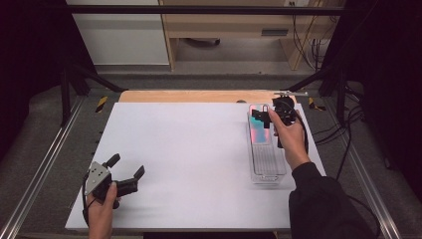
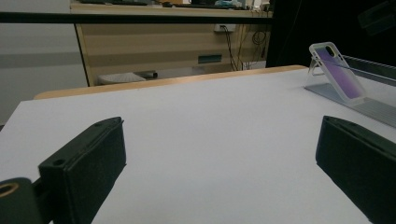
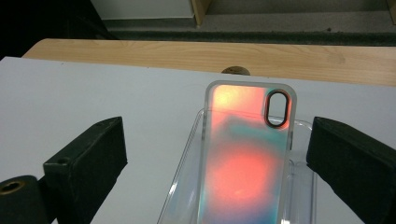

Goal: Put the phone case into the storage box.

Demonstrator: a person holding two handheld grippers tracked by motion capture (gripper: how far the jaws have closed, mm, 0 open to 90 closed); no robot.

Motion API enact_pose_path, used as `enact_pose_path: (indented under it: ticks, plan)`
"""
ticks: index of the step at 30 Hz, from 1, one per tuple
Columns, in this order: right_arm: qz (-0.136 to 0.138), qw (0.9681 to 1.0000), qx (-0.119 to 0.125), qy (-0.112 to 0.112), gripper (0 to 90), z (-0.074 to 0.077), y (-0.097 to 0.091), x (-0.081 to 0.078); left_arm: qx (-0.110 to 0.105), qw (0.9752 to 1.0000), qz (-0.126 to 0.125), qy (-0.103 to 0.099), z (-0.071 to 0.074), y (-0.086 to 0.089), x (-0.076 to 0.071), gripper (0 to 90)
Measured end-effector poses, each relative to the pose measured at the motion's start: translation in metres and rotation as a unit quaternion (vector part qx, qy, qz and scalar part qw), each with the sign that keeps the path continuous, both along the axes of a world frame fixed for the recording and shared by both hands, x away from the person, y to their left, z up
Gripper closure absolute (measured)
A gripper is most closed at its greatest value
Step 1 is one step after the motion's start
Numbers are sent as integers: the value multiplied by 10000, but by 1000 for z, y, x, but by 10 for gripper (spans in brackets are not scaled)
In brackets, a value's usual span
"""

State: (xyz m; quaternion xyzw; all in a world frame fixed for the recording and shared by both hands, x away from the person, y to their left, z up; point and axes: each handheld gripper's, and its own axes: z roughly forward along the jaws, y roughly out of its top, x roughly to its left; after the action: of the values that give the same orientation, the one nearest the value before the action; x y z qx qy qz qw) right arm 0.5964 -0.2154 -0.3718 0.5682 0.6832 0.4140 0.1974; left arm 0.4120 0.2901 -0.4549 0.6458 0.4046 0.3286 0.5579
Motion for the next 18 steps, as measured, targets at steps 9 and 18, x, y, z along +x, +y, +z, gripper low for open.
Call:
enact_pose_path:
  ticks: [9,18]
  plan:
    - [31,10000,62,-36,53,-4,4,-9,11,10000,-16,-12,1,0,-1,14]
    - [58,9999,88,-86,52,-3,4,-18,46,10000,-56,1,0,-2,0,14]
